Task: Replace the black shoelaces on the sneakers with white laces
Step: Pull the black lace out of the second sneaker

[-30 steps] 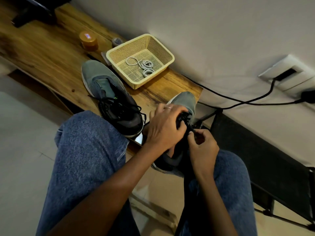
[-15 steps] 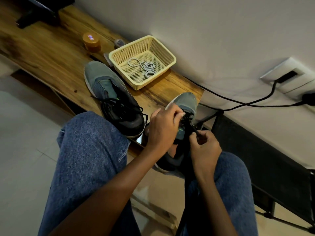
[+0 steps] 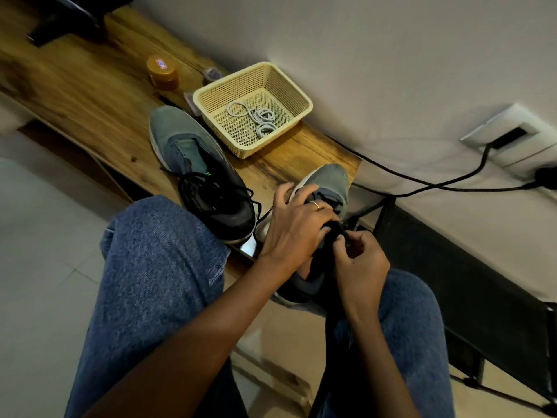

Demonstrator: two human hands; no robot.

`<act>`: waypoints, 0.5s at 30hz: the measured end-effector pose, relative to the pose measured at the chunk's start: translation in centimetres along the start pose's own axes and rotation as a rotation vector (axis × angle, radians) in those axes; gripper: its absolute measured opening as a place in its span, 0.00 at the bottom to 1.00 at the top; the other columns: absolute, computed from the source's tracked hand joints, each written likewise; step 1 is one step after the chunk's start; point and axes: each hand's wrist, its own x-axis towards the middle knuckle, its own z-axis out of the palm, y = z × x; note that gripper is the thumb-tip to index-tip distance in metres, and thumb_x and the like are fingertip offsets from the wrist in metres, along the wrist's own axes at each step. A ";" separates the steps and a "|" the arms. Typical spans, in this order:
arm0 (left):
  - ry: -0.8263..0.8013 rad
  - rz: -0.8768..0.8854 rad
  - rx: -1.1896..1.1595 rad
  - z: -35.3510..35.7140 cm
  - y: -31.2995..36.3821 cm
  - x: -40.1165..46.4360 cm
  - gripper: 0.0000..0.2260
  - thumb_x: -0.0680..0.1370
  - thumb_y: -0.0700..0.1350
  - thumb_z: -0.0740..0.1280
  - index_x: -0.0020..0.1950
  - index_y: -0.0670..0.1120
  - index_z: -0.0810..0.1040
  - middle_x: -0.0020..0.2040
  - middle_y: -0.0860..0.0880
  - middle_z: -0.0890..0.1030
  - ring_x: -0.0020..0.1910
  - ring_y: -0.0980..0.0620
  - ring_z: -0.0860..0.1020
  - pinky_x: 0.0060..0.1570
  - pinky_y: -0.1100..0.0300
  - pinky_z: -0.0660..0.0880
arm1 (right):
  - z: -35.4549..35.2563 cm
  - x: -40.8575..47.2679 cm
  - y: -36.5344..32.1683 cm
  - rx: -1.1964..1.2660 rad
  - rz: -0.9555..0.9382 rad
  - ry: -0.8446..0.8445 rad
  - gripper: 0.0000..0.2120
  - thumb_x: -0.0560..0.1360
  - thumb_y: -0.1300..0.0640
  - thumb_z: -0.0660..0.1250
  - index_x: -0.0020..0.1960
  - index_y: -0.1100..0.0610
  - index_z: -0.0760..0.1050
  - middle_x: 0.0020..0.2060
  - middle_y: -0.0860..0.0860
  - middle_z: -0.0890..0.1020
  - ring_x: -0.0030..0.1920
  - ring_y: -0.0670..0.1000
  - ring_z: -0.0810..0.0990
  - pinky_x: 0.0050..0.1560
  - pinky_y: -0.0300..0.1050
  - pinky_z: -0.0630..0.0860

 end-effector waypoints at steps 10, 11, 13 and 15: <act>0.374 -0.409 -0.416 -1.5 0.3 0.4 0.01 0.78 0.42 0.67 0.48 0.46 0.77 0.41 0.55 0.80 0.42 0.55 0.78 0.53 0.54 0.73 | 0.0 -0.1 -0.2 0.021 0.041 0.058 0.04 0.75 0.60 0.68 0.42 0.54 0.75 0.32 0.45 0.77 0.33 0.41 0.74 0.33 0.28 0.69; 0.431 -0.495 -0.504 -1.7 0.2 0.6 0.01 0.78 0.41 0.66 0.49 0.45 0.77 0.42 0.55 0.79 0.41 0.57 0.77 0.47 0.56 0.75 | 0.0 0.0 -0.1 0.023 0.042 0.058 0.04 0.75 0.61 0.68 0.42 0.55 0.75 0.32 0.46 0.77 0.33 0.41 0.74 0.34 0.28 0.69; 0.413 -0.548 -0.506 -1.9 0.1 0.7 0.04 0.78 0.42 0.65 0.52 0.45 0.76 0.45 0.54 0.80 0.43 0.56 0.77 0.43 0.53 0.74 | 0.1 0.0 -0.1 0.015 0.038 0.051 0.04 0.75 0.61 0.67 0.42 0.55 0.75 0.32 0.47 0.77 0.33 0.43 0.74 0.33 0.29 0.69; 0.278 -0.448 -0.393 -1.7 0.3 0.5 0.11 0.77 0.46 0.63 0.59 0.48 0.74 0.53 0.51 0.80 0.52 0.50 0.77 0.50 0.49 0.74 | 0.0 0.1 0.0 0.004 0.040 0.044 0.03 0.75 0.60 0.67 0.42 0.56 0.75 0.33 0.47 0.77 0.33 0.44 0.74 0.33 0.30 0.68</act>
